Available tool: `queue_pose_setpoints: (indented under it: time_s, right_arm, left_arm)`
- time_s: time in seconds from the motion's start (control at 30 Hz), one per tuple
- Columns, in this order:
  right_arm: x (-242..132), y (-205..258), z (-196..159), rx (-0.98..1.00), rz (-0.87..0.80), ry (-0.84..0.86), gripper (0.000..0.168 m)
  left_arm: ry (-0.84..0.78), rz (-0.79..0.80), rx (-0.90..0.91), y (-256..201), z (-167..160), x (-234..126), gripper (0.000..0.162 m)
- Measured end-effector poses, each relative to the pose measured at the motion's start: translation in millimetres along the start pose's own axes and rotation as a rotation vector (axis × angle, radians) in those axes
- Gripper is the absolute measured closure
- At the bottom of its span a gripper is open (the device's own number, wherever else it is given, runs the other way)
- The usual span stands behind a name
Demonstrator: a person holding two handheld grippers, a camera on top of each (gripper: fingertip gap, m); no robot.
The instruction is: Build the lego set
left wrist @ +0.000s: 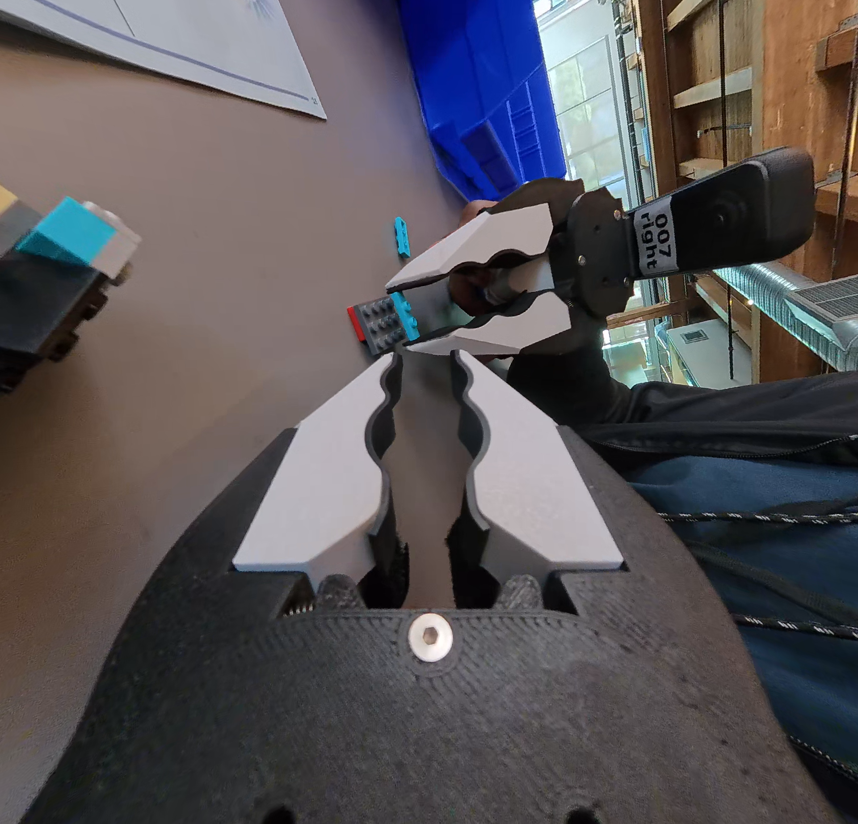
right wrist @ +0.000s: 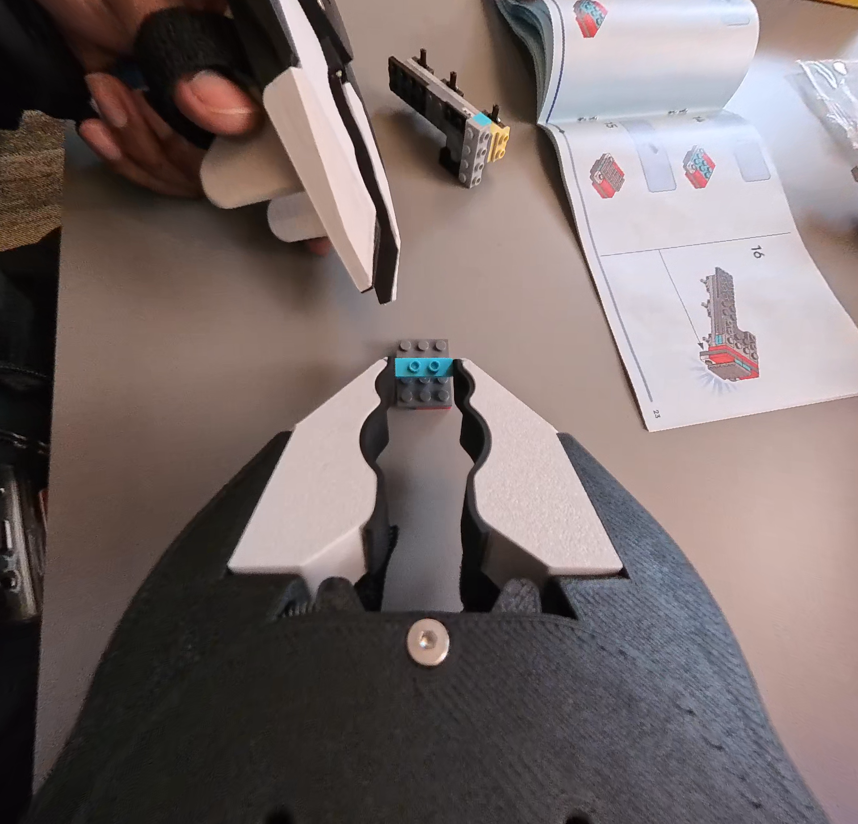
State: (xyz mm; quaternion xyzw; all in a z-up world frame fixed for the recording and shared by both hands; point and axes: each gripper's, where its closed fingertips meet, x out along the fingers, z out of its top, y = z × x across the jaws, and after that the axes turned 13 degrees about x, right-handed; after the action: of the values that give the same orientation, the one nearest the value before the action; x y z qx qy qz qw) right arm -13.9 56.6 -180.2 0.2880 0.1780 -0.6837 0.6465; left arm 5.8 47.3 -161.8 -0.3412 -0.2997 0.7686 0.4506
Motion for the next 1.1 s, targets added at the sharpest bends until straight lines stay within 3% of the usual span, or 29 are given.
queue_pose_setpoints:
  time_s: [0.67,0.87,1.1]
  right_arm:
    - [-6,-2,4,0.027,0.002,-0.039,0.143]
    - [-38,-18,5,0.055,-0.08,-0.1,0.143]
    - [-73,-49,-30,0.153,-0.186,-0.097,0.143]
  left_arm:
    - [-0.013,0.007,0.0,1,2,-1,0.141]
    - [0.003,0.027,0.002,4,0,1,0.141]
    - [0.015,0.069,0.024,6,-2,5,0.142]
